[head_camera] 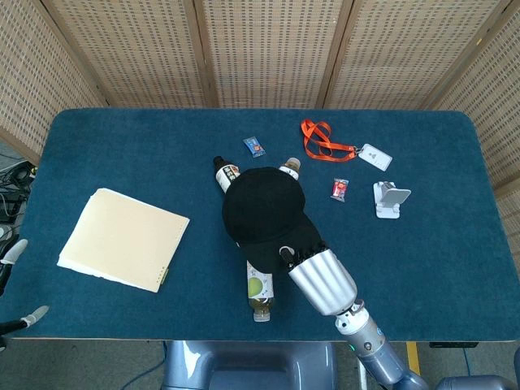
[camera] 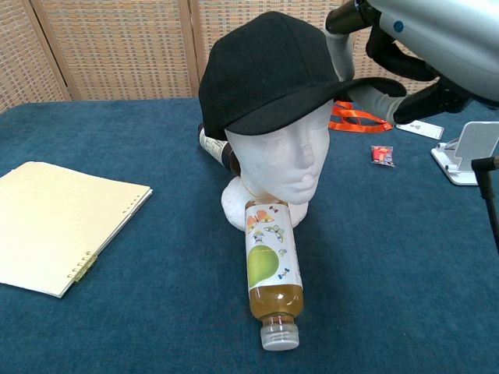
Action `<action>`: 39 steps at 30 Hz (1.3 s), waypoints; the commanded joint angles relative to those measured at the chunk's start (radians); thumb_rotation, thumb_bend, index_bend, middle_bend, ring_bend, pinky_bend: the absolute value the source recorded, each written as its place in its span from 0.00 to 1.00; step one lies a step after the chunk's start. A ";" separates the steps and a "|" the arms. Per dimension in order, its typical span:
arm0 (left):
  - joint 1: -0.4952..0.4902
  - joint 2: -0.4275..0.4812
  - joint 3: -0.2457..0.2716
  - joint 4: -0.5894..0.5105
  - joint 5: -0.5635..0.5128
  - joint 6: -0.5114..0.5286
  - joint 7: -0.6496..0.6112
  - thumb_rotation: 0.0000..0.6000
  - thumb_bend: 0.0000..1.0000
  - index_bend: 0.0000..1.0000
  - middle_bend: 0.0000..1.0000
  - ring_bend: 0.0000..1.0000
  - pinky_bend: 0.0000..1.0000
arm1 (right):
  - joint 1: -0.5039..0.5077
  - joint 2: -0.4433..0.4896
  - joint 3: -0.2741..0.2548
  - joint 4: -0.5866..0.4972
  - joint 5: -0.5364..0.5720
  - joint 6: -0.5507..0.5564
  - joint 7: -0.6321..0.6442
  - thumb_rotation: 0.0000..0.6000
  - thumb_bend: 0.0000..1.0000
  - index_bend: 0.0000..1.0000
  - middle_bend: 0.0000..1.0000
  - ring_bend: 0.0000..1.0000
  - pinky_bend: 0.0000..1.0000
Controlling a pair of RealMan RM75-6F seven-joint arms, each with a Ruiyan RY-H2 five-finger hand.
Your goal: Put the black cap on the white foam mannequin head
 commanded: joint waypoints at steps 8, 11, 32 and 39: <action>0.000 -0.003 0.003 -0.002 0.005 -0.001 0.008 1.00 0.00 0.00 0.00 0.00 0.00 | -0.030 0.006 0.033 0.005 -0.018 -0.025 0.023 1.00 0.61 0.75 0.98 1.00 1.00; 0.000 -0.002 0.003 -0.002 0.005 -0.001 0.008 1.00 0.00 0.00 0.00 0.00 0.00 | -0.038 0.008 0.044 -0.002 -0.022 -0.032 0.030 1.00 0.61 0.75 0.98 1.00 1.00; 0.001 -0.002 0.007 -0.002 0.012 0.003 0.006 1.00 0.00 0.00 0.00 0.00 0.00 | -0.083 0.042 0.078 -0.044 -0.057 -0.085 0.043 1.00 0.19 0.11 0.96 1.00 1.00; 0.001 0.000 0.007 -0.002 0.011 0.002 0.006 1.00 0.00 0.00 0.00 0.00 0.00 | -0.119 0.088 0.072 -0.074 -0.101 -0.062 0.060 1.00 0.16 0.01 0.96 1.00 1.00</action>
